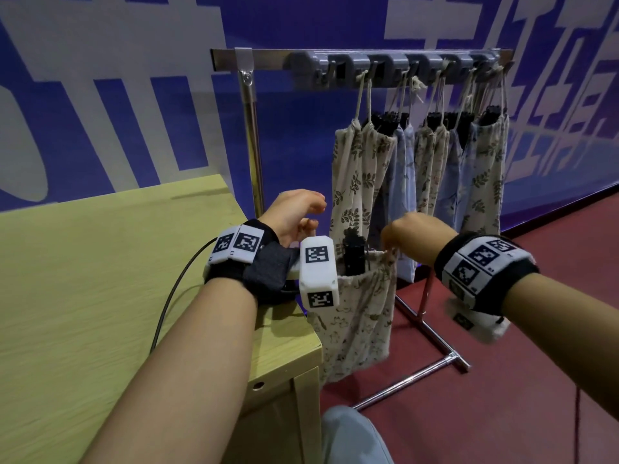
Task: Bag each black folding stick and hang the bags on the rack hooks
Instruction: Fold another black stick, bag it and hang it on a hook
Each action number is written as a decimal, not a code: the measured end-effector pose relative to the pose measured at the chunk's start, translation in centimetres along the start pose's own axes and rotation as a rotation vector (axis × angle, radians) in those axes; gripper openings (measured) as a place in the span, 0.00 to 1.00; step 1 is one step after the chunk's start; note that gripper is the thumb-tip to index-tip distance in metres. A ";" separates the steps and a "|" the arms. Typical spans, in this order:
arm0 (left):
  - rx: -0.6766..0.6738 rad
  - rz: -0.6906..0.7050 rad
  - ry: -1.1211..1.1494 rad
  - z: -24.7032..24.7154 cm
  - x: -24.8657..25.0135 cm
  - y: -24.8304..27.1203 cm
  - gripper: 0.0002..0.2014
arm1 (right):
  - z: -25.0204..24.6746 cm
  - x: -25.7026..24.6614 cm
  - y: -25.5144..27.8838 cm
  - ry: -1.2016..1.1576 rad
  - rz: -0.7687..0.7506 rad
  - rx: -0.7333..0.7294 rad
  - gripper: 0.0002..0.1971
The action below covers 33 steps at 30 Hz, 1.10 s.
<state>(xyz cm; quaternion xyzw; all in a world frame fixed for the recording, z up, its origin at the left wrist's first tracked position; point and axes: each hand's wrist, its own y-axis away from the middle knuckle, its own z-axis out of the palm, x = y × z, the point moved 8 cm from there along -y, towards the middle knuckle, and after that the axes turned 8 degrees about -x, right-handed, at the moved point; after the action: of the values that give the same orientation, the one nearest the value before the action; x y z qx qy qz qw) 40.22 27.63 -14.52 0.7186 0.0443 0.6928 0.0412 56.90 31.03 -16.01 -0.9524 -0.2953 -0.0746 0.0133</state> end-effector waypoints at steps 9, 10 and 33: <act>0.057 0.093 0.060 -0.6 0.8 -0.1 0.08 | -0.7 -0.1 -0.2 -1.020 -0.025 0.051 0.14; 0.056 0.086 0.073 -0.6 0.7 -0.1 0.08 | -0.4 -0.1 -0.3 -1.005 -0.008 0.012 0.14; -0.160 -0.294 -1.119 0.0 -1.4 0.3 0.17 | -0.5 5.1 1.1 -0.876 0.345 0.410 0.18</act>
<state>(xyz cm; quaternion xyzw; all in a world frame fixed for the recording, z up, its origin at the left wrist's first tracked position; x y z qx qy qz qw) 40.15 27.21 -15.83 0.9562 0.0625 0.1962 0.2080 61.61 32.98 -14.70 -0.9071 -0.1201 0.3940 0.0868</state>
